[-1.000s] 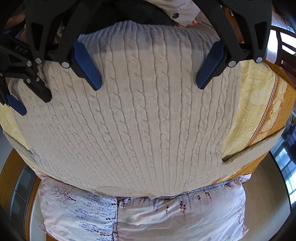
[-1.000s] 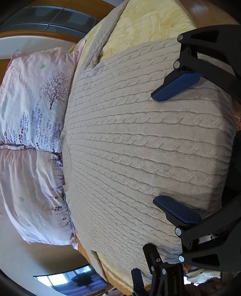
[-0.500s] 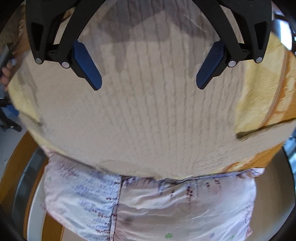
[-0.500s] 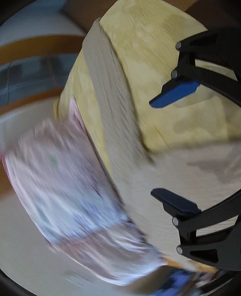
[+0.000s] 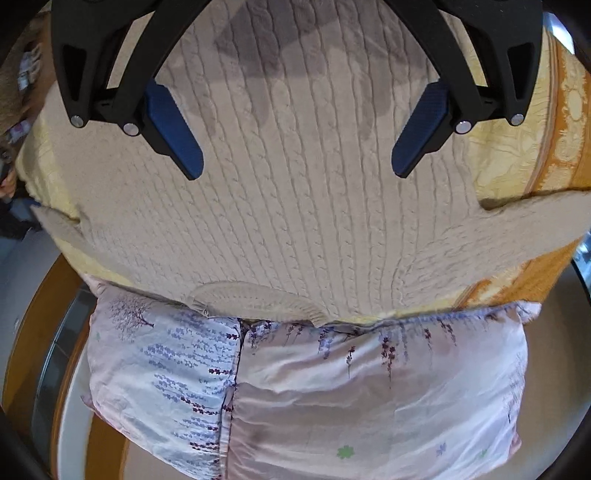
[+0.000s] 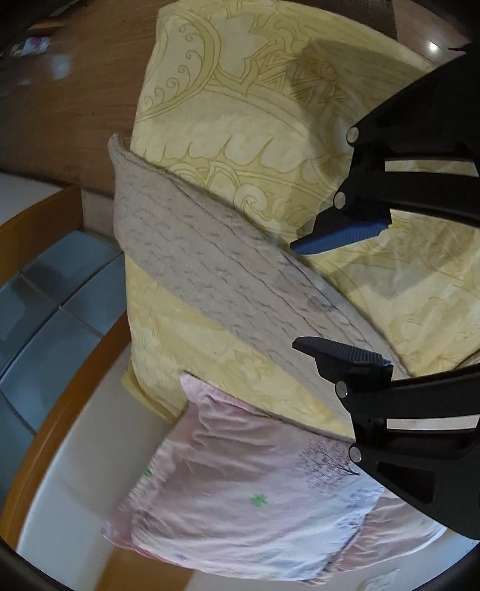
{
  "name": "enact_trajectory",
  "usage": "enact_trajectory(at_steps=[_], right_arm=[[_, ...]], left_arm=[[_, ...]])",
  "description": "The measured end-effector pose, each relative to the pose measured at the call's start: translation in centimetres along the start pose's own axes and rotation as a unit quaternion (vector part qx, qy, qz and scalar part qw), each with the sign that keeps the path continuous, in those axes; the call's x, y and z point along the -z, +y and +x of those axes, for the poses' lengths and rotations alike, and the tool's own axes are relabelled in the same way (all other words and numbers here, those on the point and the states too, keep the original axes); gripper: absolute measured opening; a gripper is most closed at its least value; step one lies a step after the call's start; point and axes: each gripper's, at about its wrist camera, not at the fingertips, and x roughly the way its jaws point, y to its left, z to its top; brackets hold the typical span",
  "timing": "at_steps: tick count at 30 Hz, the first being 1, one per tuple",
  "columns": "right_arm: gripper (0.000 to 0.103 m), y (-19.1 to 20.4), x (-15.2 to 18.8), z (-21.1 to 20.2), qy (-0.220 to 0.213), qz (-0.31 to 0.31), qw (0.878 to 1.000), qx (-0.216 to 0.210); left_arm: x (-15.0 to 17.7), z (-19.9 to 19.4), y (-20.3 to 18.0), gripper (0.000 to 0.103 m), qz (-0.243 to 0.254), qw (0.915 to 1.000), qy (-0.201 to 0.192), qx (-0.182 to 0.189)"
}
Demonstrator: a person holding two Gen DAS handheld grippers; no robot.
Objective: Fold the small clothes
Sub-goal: 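Move the right tool to the sweater sleeve cuff and grasp it, then carry the sleeve with the right tool across the sweater back and release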
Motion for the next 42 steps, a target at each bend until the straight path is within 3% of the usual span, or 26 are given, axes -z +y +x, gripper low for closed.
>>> enact_trajectory(at_steps=[5,17,22,27,31,35,38,42], right_arm=[[0.041,-0.8,-1.2,0.7,-0.002,0.022,1.000,0.001],[0.015,-1.7,-1.8,1.2,-0.036,0.018,0.999,0.014],[0.009,0.6,-1.6,0.5,-0.073,-0.047,0.996,0.025],[0.008,5.9,-0.9,-1.9,-0.119,-0.133,0.984,-0.017],[0.008,12.1,1.9,-3.6,-0.120,-0.210,0.967,-0.086],[0.008,18.0,7.2,-4.0,-0.079,-0.285,0.941,-0.165],[0.008,21.5,12.6,-2.9,-0.019,-0.338,0.917,-0.212],[0.008,23.7,21.4,1.0,0.083,-0.413,0.881,-0.216]], left_arm=[[-1.0,0.8,1.3,0.101,-0.035,0.9989,0.018,0.023],[-2.5,2.3,1.5,0.101,-0.006,0.9997,0.014,0.017],[-3.1,3.4,2.5,0.101,-0.040,0.9985,0.019,0.031],[-3.3,3.4,3.8,0.101,-0.076,0.9936,-0.007,0.084],[-3.7,3.2,4.2,0.101,-0.080,0.9929,-0.020,0.085],[-3.9,2.9,4.5,0.101,-0.090,0.9905,-0.026,0.101],[-4.0,2.9,4.6,0.101,-0.097,0.9884,-0.027,0.114],[-4.0,2.7,4.5,0.101,-0.096,0.9876,-0.030,0.120]])
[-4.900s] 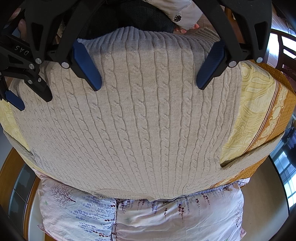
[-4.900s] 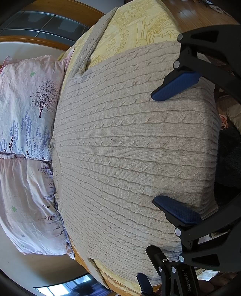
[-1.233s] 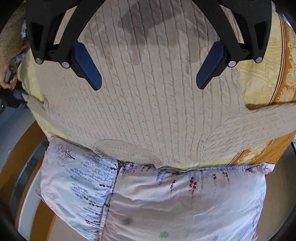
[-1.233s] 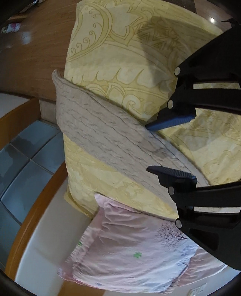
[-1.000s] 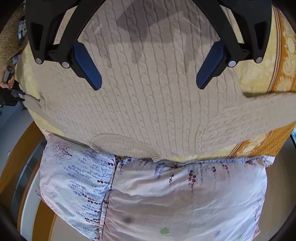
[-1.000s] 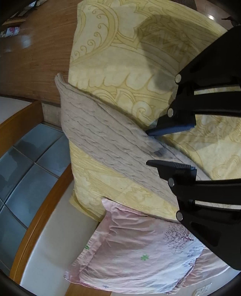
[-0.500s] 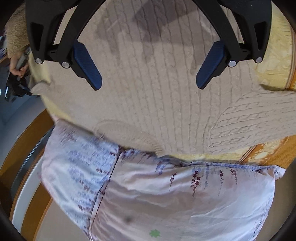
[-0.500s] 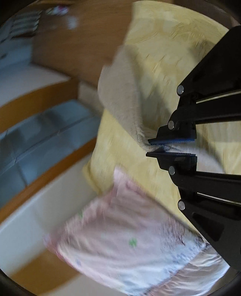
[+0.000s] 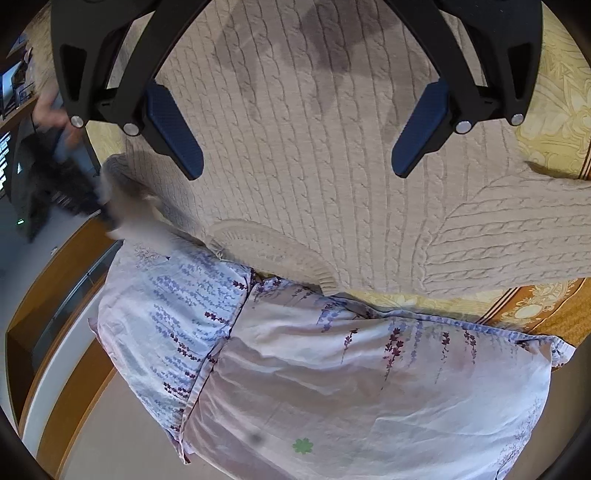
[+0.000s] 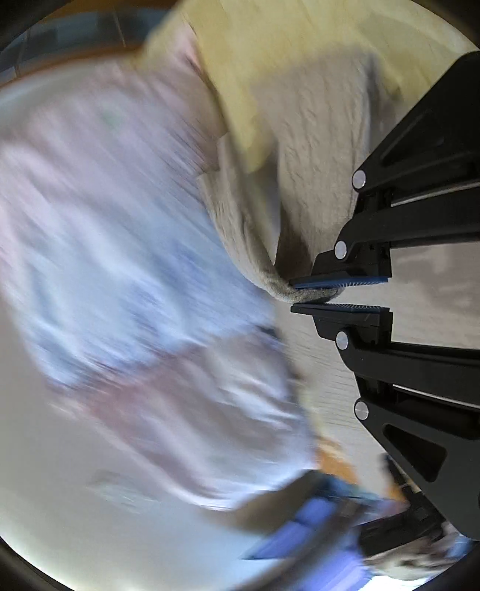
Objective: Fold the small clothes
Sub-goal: 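Carry the sleeve with the right tool across the sweater back and release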
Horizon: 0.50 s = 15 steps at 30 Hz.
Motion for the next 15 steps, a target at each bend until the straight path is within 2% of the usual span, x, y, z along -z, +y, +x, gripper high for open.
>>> enact_trajectory(at_steps=[4,8,9,11,12,15], right_arm=[[0.008,1.6,4.1,4.4,0.083,-0.017,0.996,0.002],[0.009,1.6,4.7,4.1,0.095,-0.003,0.995,-0.003],[0.013,1.0,4.0,3.7,0.093,0.018,0.995,-0.012],[0.031,-0.2,2.9,3.4,0.092,0.053,0.994,-0.025],[0.044,-0.7,2.6,3.4,0.087,0.069,0.993,-0.026],[0.046,-2.4,1.8,3.7,0.075,0.101,0.992,-0.011]], left_arm=[[0.2,-0.1,-0.1,0.101,0.008,1.0000,0.003,0.003],[0.2,-0.2,-0.1,0.101,0.013,0.9999,0.003,0.009],[0.2,-0.1,-0.1,0.101,0.012,0.9998,0.004,0.013],[0.0,-0.1,0.0,0.101,0.008,0.9996,0.007,0.026],[0.0,0.0,0.0,0.101,0.005,0.9994,0.009,0.033],[-0.4,0.4,0.3,0.101,-0.021,0.9980,0.019,0.057]])
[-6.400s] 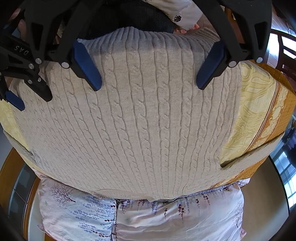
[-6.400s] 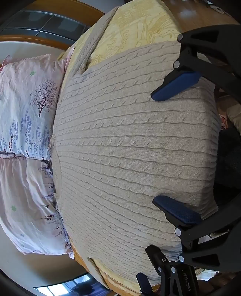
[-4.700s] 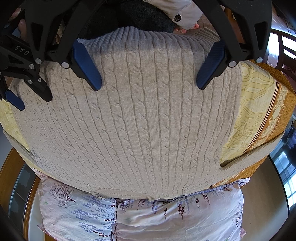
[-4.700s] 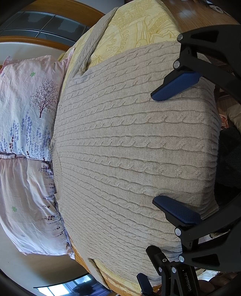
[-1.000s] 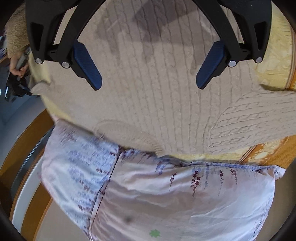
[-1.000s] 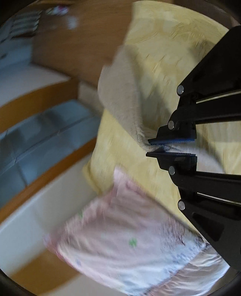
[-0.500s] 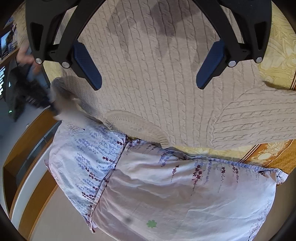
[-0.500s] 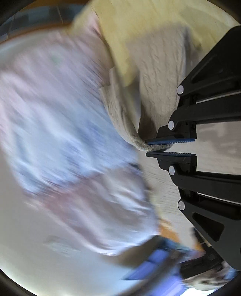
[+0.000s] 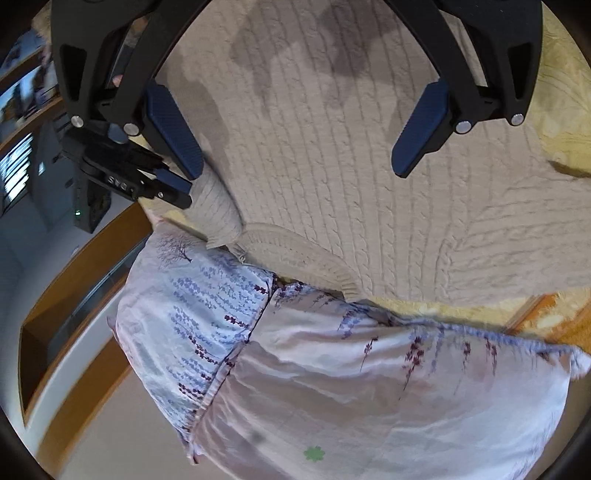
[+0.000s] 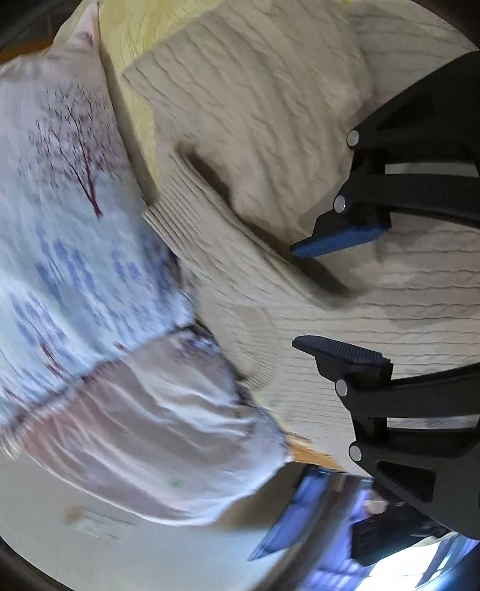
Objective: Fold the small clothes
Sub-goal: 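Carry the sleeve with the right tool across the sweater back and release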
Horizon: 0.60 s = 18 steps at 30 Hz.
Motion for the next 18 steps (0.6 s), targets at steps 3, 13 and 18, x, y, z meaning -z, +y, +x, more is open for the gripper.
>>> enact_trajectory(at_steps=[3,13,18], right_arm=[[0.046,-1.1,-1.5,1.3,-0.011,0.035,0.999,0.025],[0.009,9.0,0.5,3.2,-0.028,-0.141,0.989,-0.025],[0.034,10.7,4.2,4.9,0.074,-0.171,0.980,-0.065]], left_arm=[[-0.4,0.4,0.9,0.101,-0.032,0.9993,0.010,0.016],[-0.5,0.0,4.1,0.098,-0.108,0.9924,0.017,0.056],[-0.6,0.7,4.9,0.097,-0.141,0.9873,0.026,0.070]])
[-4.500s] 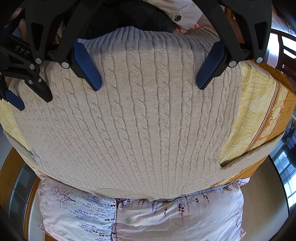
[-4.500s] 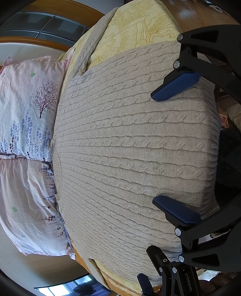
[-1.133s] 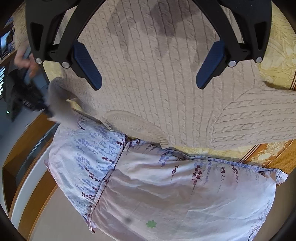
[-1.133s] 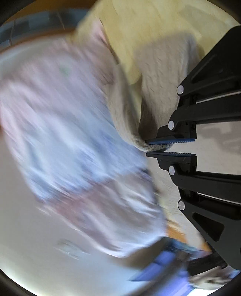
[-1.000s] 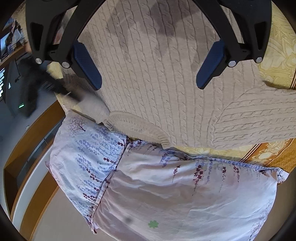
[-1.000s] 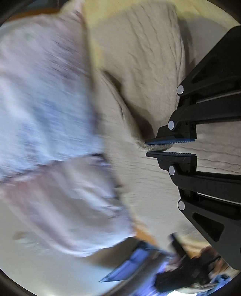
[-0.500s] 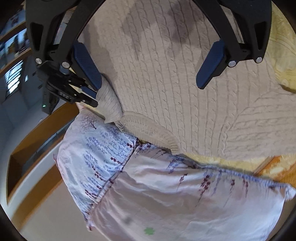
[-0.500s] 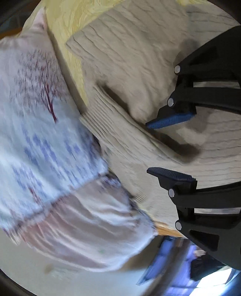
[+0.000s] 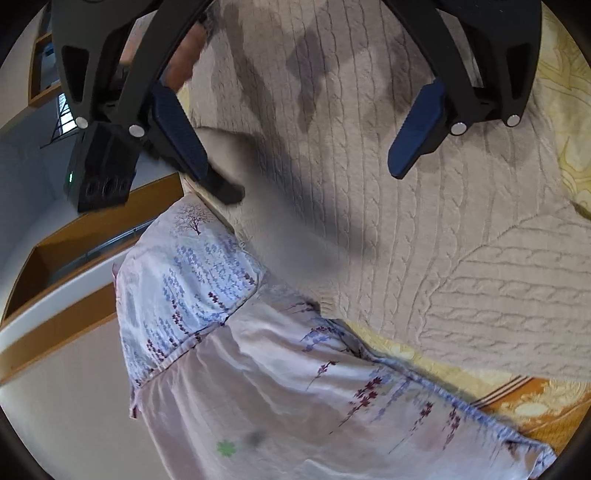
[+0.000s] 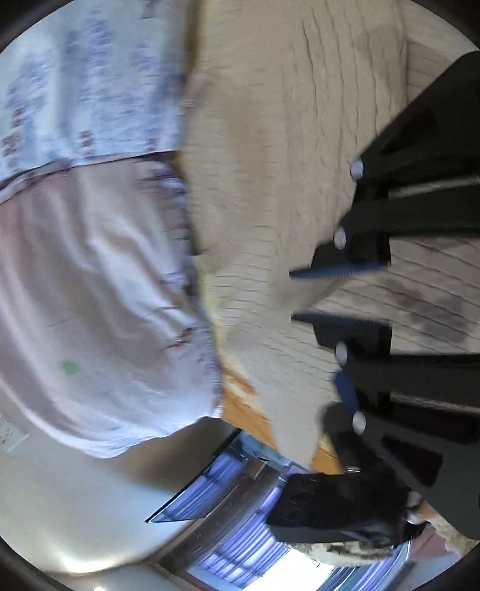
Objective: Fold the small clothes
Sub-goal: 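Carry the sleeve with the right tool across the sweater back and release, then grasp the other sleeve cuff with the left tool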
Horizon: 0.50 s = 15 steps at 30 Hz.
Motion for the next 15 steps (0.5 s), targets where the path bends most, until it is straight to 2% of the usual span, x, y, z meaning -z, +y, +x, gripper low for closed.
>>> enact_trajectory(at_steps=[1,2,4,6,9,10,12,15], right_arm=[[0.043,-0.8,0.6,-0.9,-0.006,0.019,1.000,0.001],[0.045,-1.6,1.0,-2.0,-0.017,0.036,0.999,0.001],[0.046,-4.3,1.8,-5.3,-0.046,0.088,0.995,0.002],[0.046,-7.2,2.5,-8.3,-0.076,0.150,0.986,0.006],[0.046,-13.4,4.8,-13.2,-0.124,0.284,0.950,0.024],[0.046,-15.8,6.0,-14.8,-0.135,0.337,0.931,0.031],[0.046,-19.1,7.8,-16.4,-0.142,0.401,0.904,0.036],[0.046,-20.7,8.7,-16.3,-0.144,0.430,0.891,0.026]], left_arm=[[-0.1,0.2,0.0,0.097,-0.002,1.0000,0.002,0.000],[-0.2,0.5,0.1,0.097,-0.004,1.0000,0.005,-0.001],[-0.5,1.0,0.1,0.096,-0.012,0.9998,0.013,-0.003],[-1.0,1.7,0.3,0.092,-0.027,0.9993,0.023,-0.008],[-1.5,2.5,0.8,0.086,-0.044,0.9983,0.034,-0.018],[-1.7,2.8,1.0,0.084,-0.048,0.9979,0.036,-0.024],[-2.0,3.2,1.2,0.077,-0.047,0.9976,0.039,-0.032],[-2.4,3.7,1.4,0.068,-0.047,0.9974,0.042,-0.035]])
